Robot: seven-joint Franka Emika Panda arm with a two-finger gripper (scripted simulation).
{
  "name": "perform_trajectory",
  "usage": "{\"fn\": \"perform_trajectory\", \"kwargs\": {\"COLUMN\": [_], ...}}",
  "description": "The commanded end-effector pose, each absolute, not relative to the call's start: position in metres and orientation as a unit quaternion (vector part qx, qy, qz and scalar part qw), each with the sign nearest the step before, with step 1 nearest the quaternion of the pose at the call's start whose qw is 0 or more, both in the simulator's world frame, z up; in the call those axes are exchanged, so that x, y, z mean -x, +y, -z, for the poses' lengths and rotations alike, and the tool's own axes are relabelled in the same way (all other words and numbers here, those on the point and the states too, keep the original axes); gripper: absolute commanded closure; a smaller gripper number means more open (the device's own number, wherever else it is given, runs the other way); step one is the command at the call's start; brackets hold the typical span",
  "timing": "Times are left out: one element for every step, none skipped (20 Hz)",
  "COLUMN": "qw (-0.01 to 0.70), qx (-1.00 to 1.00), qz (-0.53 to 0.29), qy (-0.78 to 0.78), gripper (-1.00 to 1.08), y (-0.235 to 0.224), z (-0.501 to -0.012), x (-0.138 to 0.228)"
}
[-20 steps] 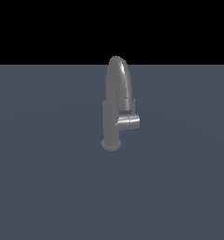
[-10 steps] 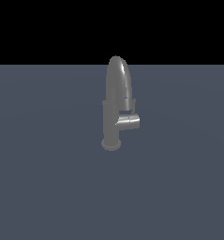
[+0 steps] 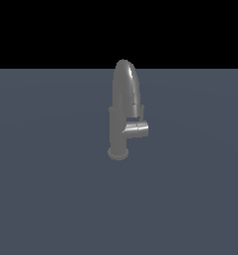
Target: Turn on the faucet by rotating a designated handle.
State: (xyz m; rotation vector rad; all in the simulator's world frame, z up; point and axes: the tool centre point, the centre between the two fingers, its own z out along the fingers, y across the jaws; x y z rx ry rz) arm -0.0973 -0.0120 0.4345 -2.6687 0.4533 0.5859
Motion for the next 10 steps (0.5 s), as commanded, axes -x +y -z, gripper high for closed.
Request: {"fn": "perform_trajectory", "kwargs": {"qw": [0.2,0.206,0.212,0.219,0.225,0.231,0.237,0.243,0.249,0.255], "qx": [0.936,0.932,0.927,0.922,0.917,0.912,0.907,0.901,0.895,0.889], "qz": [-0.227,-0.235,-0.243,-0.25,-0.258,-0.266,-0.274,-0.281,-0.289,-0.297], "qy": [0.177,0.184,0.19,0.197,0.203,0.21,0.216,0.223,0.229,0.236], "gripper": [1.08,1.08,1.08,1.08,1.08,1.08,1.08,1.08,1.08,1.08], "y": [-0.016,-0.018,-0.019,-0.021,-0.023,-0.024,-0.026,-0.028,-0.03,-0.032], "z": [-0.426,-0.422,-0.419,-0.415,-0.411,-0.407,-0.402,-0.398,-0.394,-0.389], "x": [0.085,0.08,0.075,0.071,0.066,0.062,0.057,0.053,0.049,0.044]}}
